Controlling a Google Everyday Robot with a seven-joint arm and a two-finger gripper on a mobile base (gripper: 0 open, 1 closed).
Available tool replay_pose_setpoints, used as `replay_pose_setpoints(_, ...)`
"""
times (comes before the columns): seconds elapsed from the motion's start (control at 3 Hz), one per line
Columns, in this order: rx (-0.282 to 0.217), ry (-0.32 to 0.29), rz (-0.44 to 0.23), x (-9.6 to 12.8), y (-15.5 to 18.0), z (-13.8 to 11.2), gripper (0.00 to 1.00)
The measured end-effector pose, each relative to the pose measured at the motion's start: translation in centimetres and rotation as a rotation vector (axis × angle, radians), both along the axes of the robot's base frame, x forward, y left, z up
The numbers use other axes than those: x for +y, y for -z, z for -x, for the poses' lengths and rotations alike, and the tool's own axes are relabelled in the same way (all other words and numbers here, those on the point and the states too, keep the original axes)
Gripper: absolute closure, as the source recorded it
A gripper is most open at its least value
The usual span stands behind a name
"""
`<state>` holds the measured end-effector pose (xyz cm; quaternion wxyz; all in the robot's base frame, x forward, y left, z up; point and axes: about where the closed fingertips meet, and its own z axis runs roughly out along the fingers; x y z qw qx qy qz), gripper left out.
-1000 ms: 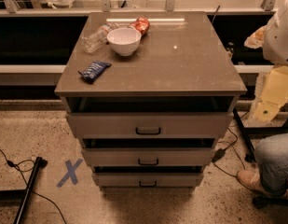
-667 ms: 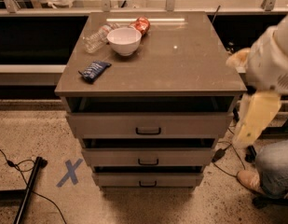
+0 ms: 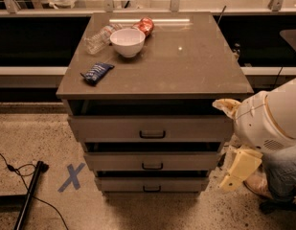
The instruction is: Open bottom drawer
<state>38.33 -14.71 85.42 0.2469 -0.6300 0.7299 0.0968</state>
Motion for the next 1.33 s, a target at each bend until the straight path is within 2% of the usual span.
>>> replay_pose_setpoints(0.33, 0.000, 0.000, 0.000, 0.0, 0.0, 0.0, 0.00)
replay_pose_setpoints(0.67, 0.017, -0.060, -0.065, 2.1, 5.0, -0.5, 0.00)
replay_pose_setpoints(1.0, -0.031, -0.089, -0.149, 3.5, 10.3, 0.1, 0.00)
replay_pose_setpoints(1.33, -0.052, -0.023, -0.187, 1.7, 13.6, 0.1, 0.00)
